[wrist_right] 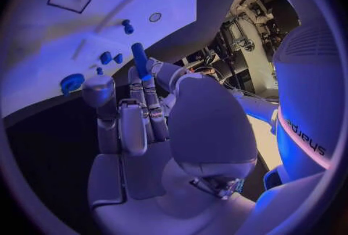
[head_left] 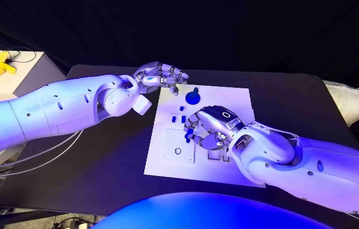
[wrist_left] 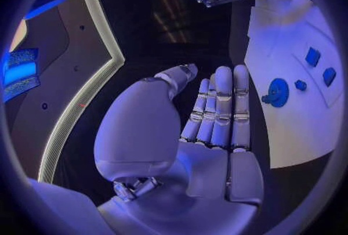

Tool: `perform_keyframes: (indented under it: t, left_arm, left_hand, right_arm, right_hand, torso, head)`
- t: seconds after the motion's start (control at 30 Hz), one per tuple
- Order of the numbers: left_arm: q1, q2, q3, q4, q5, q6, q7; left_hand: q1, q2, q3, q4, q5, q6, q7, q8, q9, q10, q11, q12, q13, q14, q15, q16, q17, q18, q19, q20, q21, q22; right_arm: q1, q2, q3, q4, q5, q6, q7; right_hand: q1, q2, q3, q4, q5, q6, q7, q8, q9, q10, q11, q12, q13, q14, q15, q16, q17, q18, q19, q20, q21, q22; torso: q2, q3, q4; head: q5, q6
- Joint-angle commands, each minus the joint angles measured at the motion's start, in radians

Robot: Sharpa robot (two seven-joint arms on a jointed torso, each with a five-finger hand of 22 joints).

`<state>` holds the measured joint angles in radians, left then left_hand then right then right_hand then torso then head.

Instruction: Assemble the parts on the task board

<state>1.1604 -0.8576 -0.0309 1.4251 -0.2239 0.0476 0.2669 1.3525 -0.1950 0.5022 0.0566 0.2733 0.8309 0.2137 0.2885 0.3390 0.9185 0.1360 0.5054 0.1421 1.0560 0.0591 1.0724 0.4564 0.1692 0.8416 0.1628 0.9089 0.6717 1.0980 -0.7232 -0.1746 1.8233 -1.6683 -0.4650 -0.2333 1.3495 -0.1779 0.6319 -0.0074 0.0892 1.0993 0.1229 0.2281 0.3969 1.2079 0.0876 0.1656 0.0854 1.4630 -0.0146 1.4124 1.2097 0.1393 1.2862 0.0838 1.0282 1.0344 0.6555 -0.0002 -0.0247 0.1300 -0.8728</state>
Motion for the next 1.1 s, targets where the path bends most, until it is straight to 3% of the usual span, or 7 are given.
perform_keyframes:
  t: [0.03,0.17,0.6,0.7,0.93,1.1]
  left_arm:
    - [0.0,0.003,0.0,0.0,0.002,0.023,0.012]
    - [0.0,0.004,0.0,0.001,0.002,0.023,0.011]
    - [0.0,0.005,0.0,0.001,0.002,0.023,0.011]
    - [0.0,0.006,0.0,0.001,0.002,0.023,0.012]
    - [0.0,0.007,0.0,0.0,0.002,0.023,0.013]
    - [0.0,0.007,0.0,-0.001,0.002,0.024,0.013]
  left_hand:
    - [0.003,0.01,-0.002,0.003,-0.001,-0.004,-0.003,0.007,0.001,-0.002,0.004,0.002,-0.001,0.0,0.006,-0.003,-0.002,0.015,0.009,0.001,-0.005,-0.001]
    - [0.003,0.01,-0.002,0.003,-0.001,-0.004,-0.003,0.007,0.001,-0.002,0.004,0.002,-0.001,0.0,0.006,-0.003,-0.002,0.015,0.009,0.001,-0.005,-0.001]
    - [0.004,0.01,-0.003,0.003,-0.001,-0.002,-0.003,0.01,0.002,-0.003,0.003,0.003,-0.001,0.0,0.005,-0.004,-0.002,0.015,0.01,0.001,-0.006,-0.002]
    - [0.004,0.01,-0.003,0.003,-0.001,-0.002,-0.003,0.01,0.002,-0.003,0.003,0.003,-0.001,0.0,0.005,-0.004,-0.002,0.015,0.01,0.001,-0.006,-0.002]
    - [0.004,0.01,-0.003,0.003,-0.001,-0.002,-0.003,0.01,0.002,-0.003,0.003,0.003,-0.001,0.0,0.005,-0.004,-0.002,0.015,0.01,0.001,-0.006,-0.002]
    - [0.004,0.01,-0.003,0.003,-0.001,-0.002,-0.003,0.01,0.002,-0.003,0.003,0.003,-0.001,0.0,0.005,-0.004,-0.002,0.015,0.01,0.001,-0.006,-0.002]
  right_arm:
    - [-0.009,0.019,-0.001,-0.011,-0.004,-0.003,0.035]
    - [-0.021,0.04,-0.004,-0.024,-0.007,0.002,0.042]
    - [-0.053,0.073,-0.011,-0.057,-0.013,0.017,0.053]
    - [-0.056,0.075,-0.012,-0.061,-0.014,0.019,0.053]
    - [-0.061,0.078,-0.013,-0.064,-0.015,0.021,0.055]
    - [-0.067,0.08,-0.014,-0.067,-0.013,0.025,0.057]
  right_hand:
    - [0.018,0.004,0.0,-0.006,0.005,-0.004,0.006,-0.001,0.0,0.037,-0.029,0.002,0.01,0.036,-0.005,0.003,-0.001,-0.013,-0.001,-0.001,-0.002,-0.002]
    - [0.019,0.004,0.001,-0.007,0.005,-0.004,0.006,-0.002,0.0,0.037,-0.029,0.002,0.01,0.036,-0.005,0.002,-0.002,-0.012,-0.002,-0.001,-0.003,-0.003]
    - [0.019,0.003,0.001,-0.009,0.006,-0.004,0.007,-0.002,0.0,0.037,-0.029,0.001,0.01,0.036,-0.005,0.002,-0.002,-0.012,-0.003,-0.001,-0.004,-0.004]
    - [0.019,0.003,0.002,-0.01,0.009,-0.004,0.007,-0.002,0.0,0.037,-0.028,0.001,0.01,0.036,-0.004,0.002,-0.003,-0.012,-0.003,-0.001,-0.003,-0.003]
    - [0.016,0.002,0.001,-0.011,0.016,-0.003,0.008,-0.002,0.001,0.039,-0.028,-0.001,0.011,0.036,-0.004,0.002,-0.003,-0.012,-0.004,-0.001,-0.004,-0.003]
    - [0.009,0.003,-0.006,-0.017,0.05,-0.002,0.008,-0.002,0.004,0.043,-0.028,-0.006,0.013,0.035,-0.003,0.002,-0.004,-0.012,-0.006,0.0,-0.001,0.003]
  torso:
    - [0.0,-0.0009,0.0008]
    - [-0.001,-0.0014,0.0004]
    - [0.001,0.0025,-0.001]
    - [0.0,0.0011,-0.0007]
    - [0.0,0.0016,-0.0006]
    - [0.0,0.0007,-0.0002]
  head:
    - [0.004,0.0]
    - [0.008,0.0]
    - [0.028,0.0]
    - [0.029,0.0]
    - [0.031,0.0]
    - [0.032,0.0]
